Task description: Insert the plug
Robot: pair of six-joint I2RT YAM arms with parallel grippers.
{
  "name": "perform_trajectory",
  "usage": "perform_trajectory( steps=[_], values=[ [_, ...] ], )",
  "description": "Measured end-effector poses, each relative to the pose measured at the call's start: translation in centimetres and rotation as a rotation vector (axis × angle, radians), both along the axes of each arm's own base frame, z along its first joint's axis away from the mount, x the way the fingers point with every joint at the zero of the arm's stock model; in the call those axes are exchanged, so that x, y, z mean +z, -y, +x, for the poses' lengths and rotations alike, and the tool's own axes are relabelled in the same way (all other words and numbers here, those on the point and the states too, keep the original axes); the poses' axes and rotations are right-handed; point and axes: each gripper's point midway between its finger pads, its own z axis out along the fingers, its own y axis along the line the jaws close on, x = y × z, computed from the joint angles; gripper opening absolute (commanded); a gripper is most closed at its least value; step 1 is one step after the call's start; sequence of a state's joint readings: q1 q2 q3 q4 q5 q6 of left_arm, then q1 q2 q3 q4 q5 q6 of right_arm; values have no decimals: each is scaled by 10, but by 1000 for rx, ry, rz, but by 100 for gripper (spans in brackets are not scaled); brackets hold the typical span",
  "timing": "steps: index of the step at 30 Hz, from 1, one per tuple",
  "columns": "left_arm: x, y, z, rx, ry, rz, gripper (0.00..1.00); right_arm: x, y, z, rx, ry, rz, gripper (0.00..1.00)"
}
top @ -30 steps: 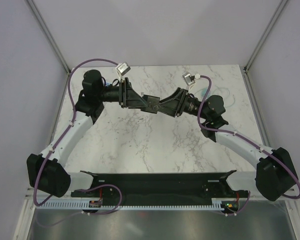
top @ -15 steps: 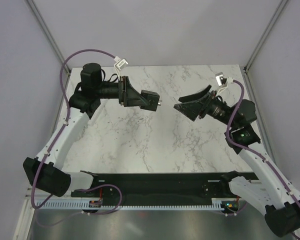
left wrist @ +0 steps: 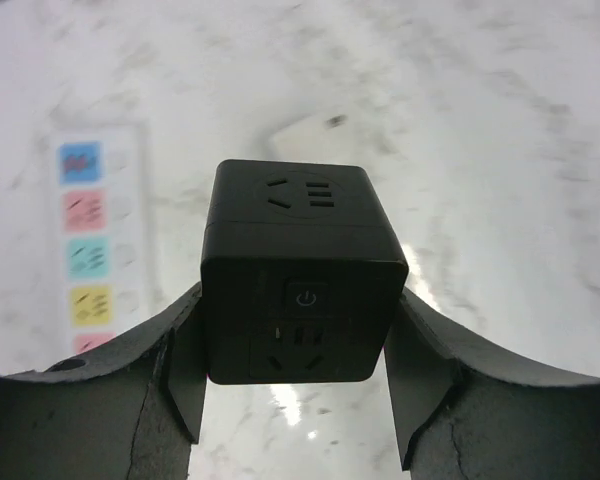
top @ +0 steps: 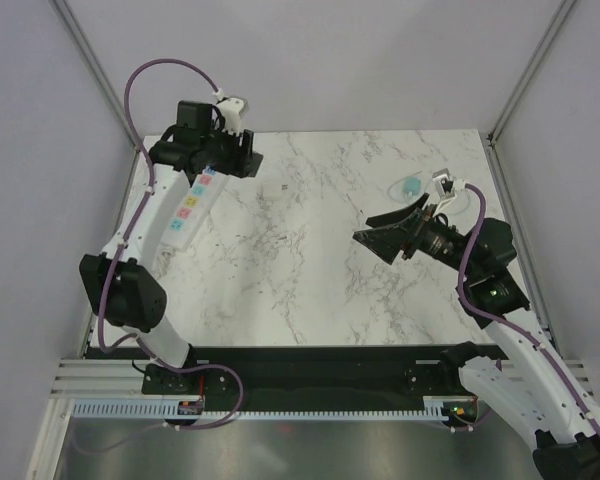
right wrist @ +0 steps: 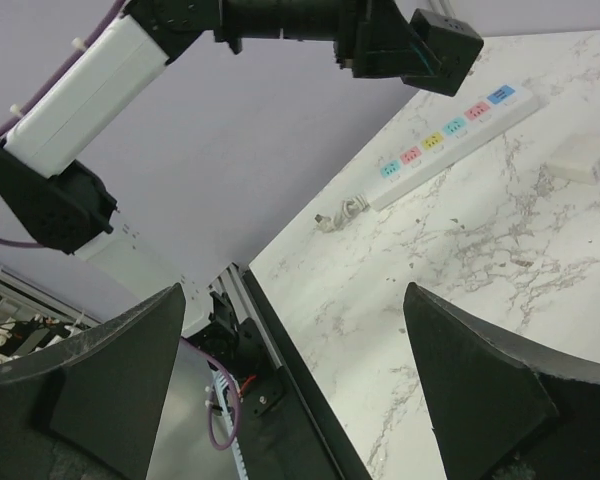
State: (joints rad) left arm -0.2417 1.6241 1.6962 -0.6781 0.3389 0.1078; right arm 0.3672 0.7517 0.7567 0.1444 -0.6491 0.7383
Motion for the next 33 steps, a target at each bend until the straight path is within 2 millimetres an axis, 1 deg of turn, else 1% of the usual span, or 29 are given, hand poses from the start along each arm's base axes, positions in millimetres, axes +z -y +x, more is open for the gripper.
perform_trajectory(
  steps=[2,4,5,6,7,10,13,15,18,20,22,24,26,28,33],
  values=[
    [-35,-45,26,167,-45,127,2,-3,1,-2,-2,3,-8,98],
    [-60,-91,41,316,-83,225,2,-4,2,-5,-3,9,-13,98],
    [-70,-114,44,388,-98,266,2,-5,3,-6,-4,12,-17,98],
    [-79,-137,43,451,-116,305,2,-4,4,-7,-5,17,-19,98],
    [-84,-154,41,500,-130,336,2,-4,4,-8,-6,23,-21,98],
    [-96,-211,33,662,-153,437,2,-5,5,-8,-8,28,-26,98],
    [-106,-245,27,757,-170,488,2,-13,3,-4,-7,11,-35,98],
    [-115,-261,26,797,-188,507,2,-19,2,-1,-6,-7,-41,98],
    [-134,-274,25,827,-221,526,2,-29,1,1,-6,-28,-48,98],
    [-153,-276,18,826,-259,543,2,-33,0,3,-6,-27,-48,98],
    [-174,-275,6,813,-312,564,2,-39,-1,5,-5,-37,-51,98],
    [-189,-275,-5,809,-354,588,2,-45,-2,9,-2,-54,-54,98],
    [-193,-279,-10,821,-364,608,2,-51,-4,11,2,-78,-57,98],
    [-193,-282,-9,835,-357,598,2,-54,-4,11,3,-87,-58,98],
    [-198,-281,-10,844,-376,539,2,-46,-2,6,3,-61,-47,98]
  ],
)
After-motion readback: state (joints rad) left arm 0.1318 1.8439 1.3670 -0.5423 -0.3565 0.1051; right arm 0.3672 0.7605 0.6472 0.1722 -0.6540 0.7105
